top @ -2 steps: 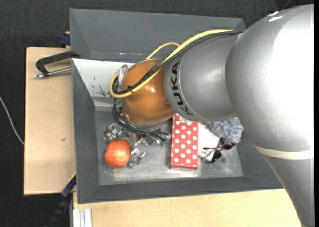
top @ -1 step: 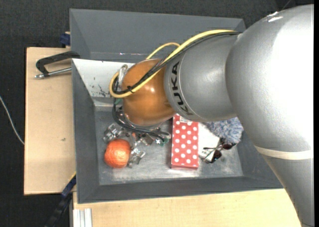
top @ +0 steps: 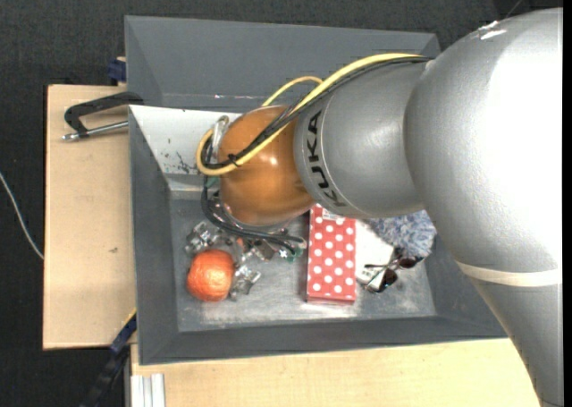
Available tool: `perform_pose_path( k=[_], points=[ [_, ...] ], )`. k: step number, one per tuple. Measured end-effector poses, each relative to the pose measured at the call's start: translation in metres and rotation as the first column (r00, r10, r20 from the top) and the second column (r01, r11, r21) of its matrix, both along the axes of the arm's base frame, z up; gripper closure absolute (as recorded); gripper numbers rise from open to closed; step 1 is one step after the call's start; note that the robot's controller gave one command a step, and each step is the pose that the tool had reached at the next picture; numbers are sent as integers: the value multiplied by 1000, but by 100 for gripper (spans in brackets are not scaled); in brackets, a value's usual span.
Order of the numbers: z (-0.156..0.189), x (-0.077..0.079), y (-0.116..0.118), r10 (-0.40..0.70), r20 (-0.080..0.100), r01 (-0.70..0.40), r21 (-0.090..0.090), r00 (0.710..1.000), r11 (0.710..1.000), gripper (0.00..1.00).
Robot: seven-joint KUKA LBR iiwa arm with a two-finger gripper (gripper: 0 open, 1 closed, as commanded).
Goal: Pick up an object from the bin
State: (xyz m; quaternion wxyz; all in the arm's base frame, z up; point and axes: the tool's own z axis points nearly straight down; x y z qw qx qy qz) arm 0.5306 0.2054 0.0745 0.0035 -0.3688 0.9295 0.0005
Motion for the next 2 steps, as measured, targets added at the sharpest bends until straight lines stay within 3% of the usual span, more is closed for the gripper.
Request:
perform_pose_path(
  k=[2],
  points=[
    [0, 0, 0, 0, 0, 0, 0, 1000, 1000, 100]
  ],
)
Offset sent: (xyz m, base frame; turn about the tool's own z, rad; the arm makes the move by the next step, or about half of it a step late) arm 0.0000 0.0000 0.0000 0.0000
